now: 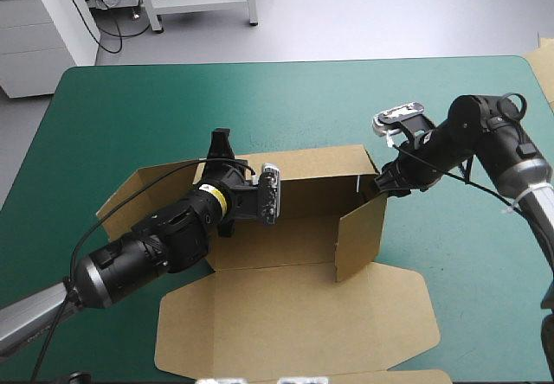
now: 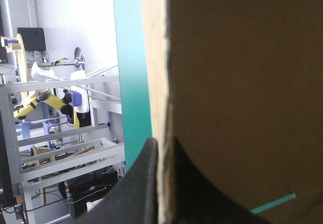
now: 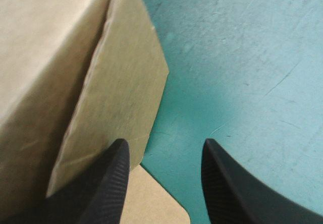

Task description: Fold the box

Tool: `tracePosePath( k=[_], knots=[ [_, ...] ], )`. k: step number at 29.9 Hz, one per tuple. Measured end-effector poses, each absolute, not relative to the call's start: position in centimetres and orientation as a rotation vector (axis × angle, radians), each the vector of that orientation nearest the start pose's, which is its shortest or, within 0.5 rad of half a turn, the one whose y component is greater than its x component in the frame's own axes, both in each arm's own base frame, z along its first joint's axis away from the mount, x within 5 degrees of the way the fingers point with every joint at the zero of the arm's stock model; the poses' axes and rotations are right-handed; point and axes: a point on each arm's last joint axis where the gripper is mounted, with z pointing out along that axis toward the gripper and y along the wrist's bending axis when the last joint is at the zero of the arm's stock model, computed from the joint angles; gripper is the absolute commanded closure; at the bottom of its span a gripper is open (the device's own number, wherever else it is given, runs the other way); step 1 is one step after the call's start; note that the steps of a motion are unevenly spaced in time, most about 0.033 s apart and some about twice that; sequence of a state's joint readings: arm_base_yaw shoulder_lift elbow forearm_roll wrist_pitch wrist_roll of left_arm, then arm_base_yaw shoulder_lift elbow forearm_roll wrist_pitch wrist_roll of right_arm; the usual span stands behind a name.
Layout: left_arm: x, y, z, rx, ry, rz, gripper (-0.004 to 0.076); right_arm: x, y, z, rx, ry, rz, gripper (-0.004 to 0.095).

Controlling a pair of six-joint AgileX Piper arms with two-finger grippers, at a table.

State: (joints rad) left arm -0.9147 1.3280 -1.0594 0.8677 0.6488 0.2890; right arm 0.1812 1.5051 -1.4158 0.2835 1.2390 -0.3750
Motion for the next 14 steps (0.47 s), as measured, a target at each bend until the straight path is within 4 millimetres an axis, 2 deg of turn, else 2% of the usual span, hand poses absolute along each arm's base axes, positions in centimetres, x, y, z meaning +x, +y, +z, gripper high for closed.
tracePosePath(
  k=[9, 14],
  knots=[
    [20.6, -20.1, 33.3, 1.677, 1.438, 0.586, 0.0733, 25.6, 7.4, 33.5, -0.820, 2.623, 0.358, 0.0493],
    [20.6, -20.2, 33.2, 1.700, 1.440, 0.581, 0.0733, 23.9, 7.7, 32.8, -0.912, 2.511, 0.428, 0.0493]
  ],
)
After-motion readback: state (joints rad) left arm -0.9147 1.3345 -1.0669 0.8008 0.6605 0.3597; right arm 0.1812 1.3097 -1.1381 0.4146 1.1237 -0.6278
